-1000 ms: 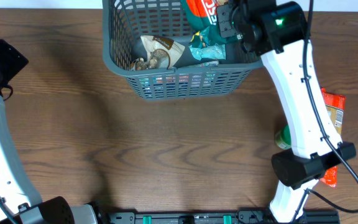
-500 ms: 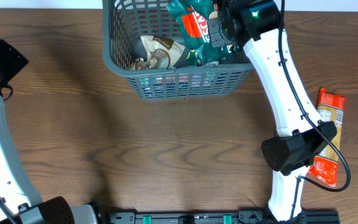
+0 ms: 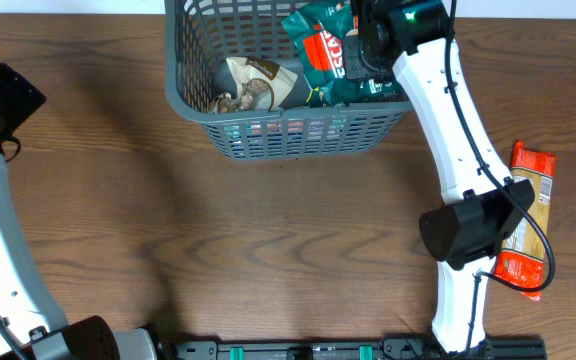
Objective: Pack container
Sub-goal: 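Drop the Nescafé pouch into the basket and open the right gripper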
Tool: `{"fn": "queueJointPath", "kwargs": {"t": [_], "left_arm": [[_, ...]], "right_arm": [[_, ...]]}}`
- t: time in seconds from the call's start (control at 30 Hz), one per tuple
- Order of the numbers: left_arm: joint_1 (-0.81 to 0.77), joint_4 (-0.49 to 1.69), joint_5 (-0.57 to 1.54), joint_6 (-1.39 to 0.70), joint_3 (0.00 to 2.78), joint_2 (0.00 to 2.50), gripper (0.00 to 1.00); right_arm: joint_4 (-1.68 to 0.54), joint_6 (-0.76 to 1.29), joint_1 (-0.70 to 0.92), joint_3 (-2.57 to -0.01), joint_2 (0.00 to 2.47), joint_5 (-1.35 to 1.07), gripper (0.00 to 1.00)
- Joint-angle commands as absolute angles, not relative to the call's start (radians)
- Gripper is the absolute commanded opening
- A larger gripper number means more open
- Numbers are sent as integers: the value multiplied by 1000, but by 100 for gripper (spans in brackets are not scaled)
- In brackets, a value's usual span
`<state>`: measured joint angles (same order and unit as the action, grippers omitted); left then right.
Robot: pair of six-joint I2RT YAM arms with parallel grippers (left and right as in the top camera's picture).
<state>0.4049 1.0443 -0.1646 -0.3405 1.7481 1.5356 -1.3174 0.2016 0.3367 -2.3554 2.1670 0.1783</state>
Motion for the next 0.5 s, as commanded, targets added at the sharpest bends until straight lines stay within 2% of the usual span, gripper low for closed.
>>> {"fn": "queueJointPath", "kwargs": {"t": [0.0,0.07,0.1,0.13,0.17,0.47], "left_arm": [[409,1047,-177,-346,1745,1534,99],[409,1047,-177,-346,1745,1534,99],[409,1047,-177,-346,1745,1534,99],[409,1047,-177,-346,1745,1534,99],[409,1047,-177,-346,1745,1534,99],[409,1047,-177,-346,1745,1534,99]], "right_arm": [[-1290,224,331,-2380,2140,183,2],[-1288,223,331,-2380,2140,182,20],[-1288,223,331,-2380,2140,182,47],[-1287,223,331,-2380,2140,182,87],[-1287,223,331,-2380,2140,182,98],[-1282,201,331,-2381,2140,171,99]]}}
